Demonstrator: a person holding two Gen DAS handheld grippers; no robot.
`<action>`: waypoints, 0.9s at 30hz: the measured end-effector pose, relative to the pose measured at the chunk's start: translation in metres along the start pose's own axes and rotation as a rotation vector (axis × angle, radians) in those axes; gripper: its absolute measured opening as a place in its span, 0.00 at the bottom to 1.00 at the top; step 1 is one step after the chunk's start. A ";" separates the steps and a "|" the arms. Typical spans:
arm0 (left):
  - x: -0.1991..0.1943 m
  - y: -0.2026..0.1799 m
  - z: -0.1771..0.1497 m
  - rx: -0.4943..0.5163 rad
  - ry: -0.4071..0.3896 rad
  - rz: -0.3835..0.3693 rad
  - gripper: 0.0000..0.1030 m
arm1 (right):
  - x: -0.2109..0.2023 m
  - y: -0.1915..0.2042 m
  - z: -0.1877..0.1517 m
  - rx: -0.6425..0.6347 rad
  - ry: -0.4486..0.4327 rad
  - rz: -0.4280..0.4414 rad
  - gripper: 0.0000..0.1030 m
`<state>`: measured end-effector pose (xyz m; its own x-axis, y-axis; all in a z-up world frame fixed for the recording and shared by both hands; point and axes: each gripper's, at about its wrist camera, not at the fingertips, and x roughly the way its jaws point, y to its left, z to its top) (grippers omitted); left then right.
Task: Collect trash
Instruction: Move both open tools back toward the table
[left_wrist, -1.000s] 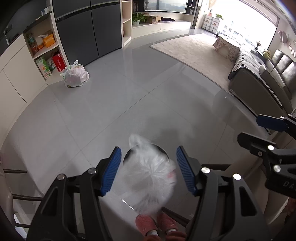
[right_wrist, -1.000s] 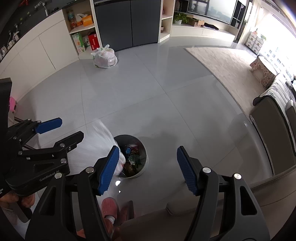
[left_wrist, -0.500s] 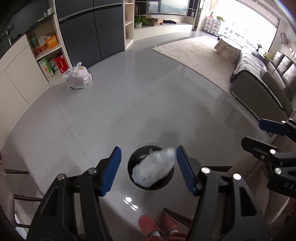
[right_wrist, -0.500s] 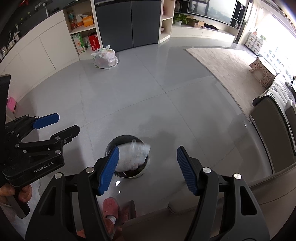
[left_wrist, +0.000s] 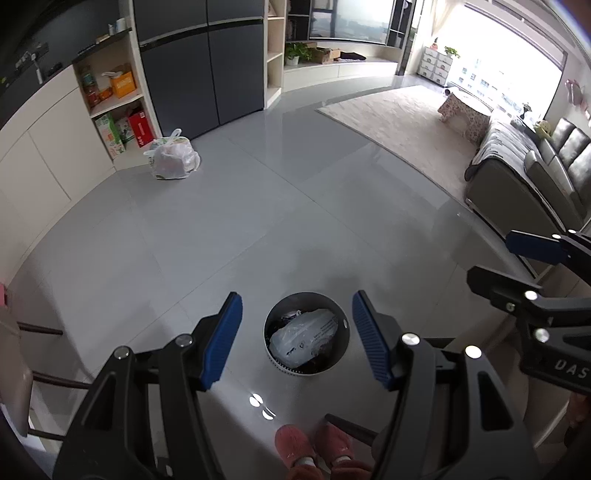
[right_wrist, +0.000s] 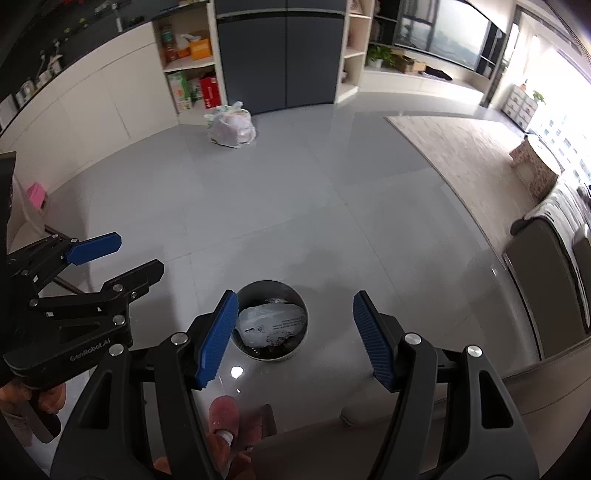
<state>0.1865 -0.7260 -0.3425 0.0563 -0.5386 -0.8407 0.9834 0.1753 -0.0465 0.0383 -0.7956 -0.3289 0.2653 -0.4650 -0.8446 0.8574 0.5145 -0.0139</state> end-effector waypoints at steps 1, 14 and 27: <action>-0.006 0.001 -0.001 -0.007 -0.001 0.007 0.62 | -0.004 0.002 0.002 -0.010 -0.003 0.005 0.61; -0.124 0.048 -0.040 -0.219 -0.059 0.195 0.72 | -0.079 0.080 0.023 -0.293 -0.080 0.174 0.68; -0.324 0.110 -0.180 -0.779 -0.108 0.637 0.77 | -0.192 0.282 -0.023 -0.891 -0.109 0.630 0.74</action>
<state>0.2455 -0.3836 -0.1722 0.5847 -0.2219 -0.7803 0.3807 0.9244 0.0225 0.2188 -0.5445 -0.1828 0.6189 0.0254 -0.7850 -0.0602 0.9981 -0.0151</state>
